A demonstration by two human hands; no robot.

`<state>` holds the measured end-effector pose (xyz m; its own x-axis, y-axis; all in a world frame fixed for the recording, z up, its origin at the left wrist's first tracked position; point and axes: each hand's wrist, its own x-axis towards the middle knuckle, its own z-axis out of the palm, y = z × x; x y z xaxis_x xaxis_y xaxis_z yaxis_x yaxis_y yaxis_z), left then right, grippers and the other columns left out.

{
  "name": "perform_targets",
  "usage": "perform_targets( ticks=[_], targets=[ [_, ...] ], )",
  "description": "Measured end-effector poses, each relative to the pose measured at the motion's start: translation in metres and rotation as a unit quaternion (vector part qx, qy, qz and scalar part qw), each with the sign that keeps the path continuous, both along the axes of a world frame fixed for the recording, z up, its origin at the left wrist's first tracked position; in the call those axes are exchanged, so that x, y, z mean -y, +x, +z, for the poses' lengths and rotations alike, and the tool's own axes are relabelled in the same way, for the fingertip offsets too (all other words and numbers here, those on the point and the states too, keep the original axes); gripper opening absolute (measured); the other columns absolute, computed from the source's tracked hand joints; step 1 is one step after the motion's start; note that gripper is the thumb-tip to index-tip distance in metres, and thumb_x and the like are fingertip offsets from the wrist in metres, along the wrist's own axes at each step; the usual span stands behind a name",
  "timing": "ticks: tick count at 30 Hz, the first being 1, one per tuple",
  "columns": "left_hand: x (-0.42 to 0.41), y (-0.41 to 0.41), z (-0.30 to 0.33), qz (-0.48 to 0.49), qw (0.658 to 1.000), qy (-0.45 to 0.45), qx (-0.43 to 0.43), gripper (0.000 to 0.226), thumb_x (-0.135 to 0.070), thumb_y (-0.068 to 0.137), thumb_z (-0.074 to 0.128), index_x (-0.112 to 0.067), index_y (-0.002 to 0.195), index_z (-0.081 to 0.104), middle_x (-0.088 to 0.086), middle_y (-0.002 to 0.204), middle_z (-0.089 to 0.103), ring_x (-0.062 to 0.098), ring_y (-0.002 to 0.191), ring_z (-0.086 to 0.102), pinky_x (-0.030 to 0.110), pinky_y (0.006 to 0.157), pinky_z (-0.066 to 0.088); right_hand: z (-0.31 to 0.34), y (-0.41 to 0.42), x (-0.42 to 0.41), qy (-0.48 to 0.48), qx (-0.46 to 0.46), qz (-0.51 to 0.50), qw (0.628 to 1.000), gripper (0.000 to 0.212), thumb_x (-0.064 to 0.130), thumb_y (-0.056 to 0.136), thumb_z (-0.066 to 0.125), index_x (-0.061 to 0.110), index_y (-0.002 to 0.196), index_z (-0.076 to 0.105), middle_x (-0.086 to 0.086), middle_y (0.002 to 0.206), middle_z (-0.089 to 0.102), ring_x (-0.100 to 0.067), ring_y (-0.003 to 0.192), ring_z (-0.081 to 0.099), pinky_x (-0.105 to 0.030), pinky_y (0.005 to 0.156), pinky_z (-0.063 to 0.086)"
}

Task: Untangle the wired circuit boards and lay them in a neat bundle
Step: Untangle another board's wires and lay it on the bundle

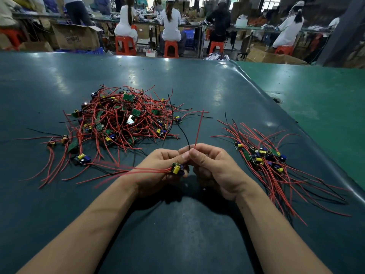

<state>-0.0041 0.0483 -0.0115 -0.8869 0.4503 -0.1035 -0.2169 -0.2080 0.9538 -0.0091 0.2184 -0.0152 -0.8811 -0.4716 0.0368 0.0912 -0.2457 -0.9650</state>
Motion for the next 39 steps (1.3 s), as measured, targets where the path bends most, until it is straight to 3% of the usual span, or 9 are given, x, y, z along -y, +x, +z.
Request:
perform_targets(
  ticks=[2,6,11,14,19,26,31,35,39],
  targets=[
    [-0.001,0.0,0.001,0.012,1.0,0.011,0.009,0.035,-0.029,0.08,0.064,0.0,0.101,0.064,0.004,0.064,0.064,0.005,0.046,0.055,0.013,0.044,0.043,-0.001,-0.001,0.005,-0.005,0.004,-0.059,0.998,0.021,0.032,0.076,0.071,0.016,0.087,0.077,0.001,0.053,0.049,-0.004,0.038,0.027,-0.015,0.039,0.019],
    [-0.003,-0.002,0.0,0.029,0.998,0.04,0.04,0.023,-0.025,0.081,0.063,-0.005,0.092,0.065,0.009,0.083,0.068,0.015,0.068,0.066,0.023,0.063,0.055,-0.002,-0.006,0.007,-0.011,0.012,-0.176,0.984,0.025,0.038,0.063,0.077,0.017,0.075,0.077,0.004,0.041,0.037,-0.008,0.035,0.027,-0.018,0.041,0.018],
    [-0.002,-0.001,-0.004,0.011,1.0,0.013,0.004,0.019,-0.009,0.074,0.07,-0.005,0.092,0.065,0.008,0.086,0.067,0.014,0.071,0.064,0.025,0.068,0.055,0.0,-0.006,0.003,-0.029,0.045,-0.149,0.987,0.024,0.041,0.061,0.079,0.018,0.067,0.074,0.003,0.048,0.052,-0.004,0.034,0.039,-0.014,0.034,0.03],
    [0.0,-0.001,-0.004,-0.001,1.0,0.03,0.001,0.011,-0.004,0.076,0.071,-0.006,0.088,0.071,0.006,0.079,0.068,0.013,0.07,0.064,0.023,0.067,0.054,0.0,-0.006,0.004,-0.049,0.066,-0.155,0.985,0.024,0.04,0.063,0.079,0.017,0.064,0.069,0.003,0.047,0.051,-0.004,0.033,0.036,-0.014,0.033,0.028],
    [0.002,-0.001,-0.003,-0.022,0.998,0.062,0.024,0.016,0.0,0.078,0.066,-0.003,0.091,0.074,0.014,0.091,0.072,0.019,0.077,0.069,0.027,0.076,0.057,0.002,-0.007,0.006,-0.044,0.074,-0.209,0.974,0.027,0.037,0.071,0.073,0.017,0.066,0.056,0.003,0.042,0.042,-0.007,0.032,0.032,-0.014,0.034,0.023],
    [-0.001,-0.003,-0.002,0.006,0.998,0.053,0.038,0.023,-0.003,0.075,0.061,0.006,0.094,0.07,0.017,0.084,0.07,0.019,0.063,0.068,0.026,0.062,0.057,0.006,-0.006,0.0,-0.117,0.101,-0.118,0.981,0.012,0.02,0.078,0.068,0.017,0.085,0.058,0.001,0.054,0.047,-0.008,0.039,0.043,-0.017,0.034,0.033],
    [-0.005,0.003,-0.004,0.006,0.999,0.051,0.003,0.012,-0.004,0.075,0.06,-0.005,0.079,0.071,0.011,0.072,0.068,0.02,0.06,0.066,0.027,0.058,0.055,0.004,-0.006,0.001,-0.064,0.032,-0.21,0.975,0.016,0.021,0.072,0.075,0.016,0.077,0.06,-0.002,0.05,0.057,-0.007,0.033,0.043,-0.014,0.032,0.031],
    [-0.006,0.004,-0.005,-0.001,0.999,0.034,-0.016,0.004,-0.004,0.076,0.061,-0.002,0.078,0.064,0.01,0.069,0.065,0.017,0.058,0.063,0.03,0.059,0.056,-0.002,-0.005,0.005,-0.01,-0.059,-0.276,0.959,0.019,0.004,0.083,0.073,0.008,0.074,0.056,-0.004,0.048,0.059,-0.009,0.03,0.042,-0.014,0.033,0.031],
    [-0.01,0.004,-0.004,0.022,1.0,0.014,-0.005,0.019,-0.024,0.085,0.07,-0.006,0.079,0.066,0.011,0.069,0.057,0.018,0.056,0.06,0.029,0.054,0.054,-0.003,-0.004,0.007,-0.011,-0.077,-0.264,0.961,0.019,0.004,0.084,0.072,0.008,0.074,0.057,-0.007,0.051,0.062,-0.011,0.031,0.044,-0.016,0.033,0.034]
  ],
)
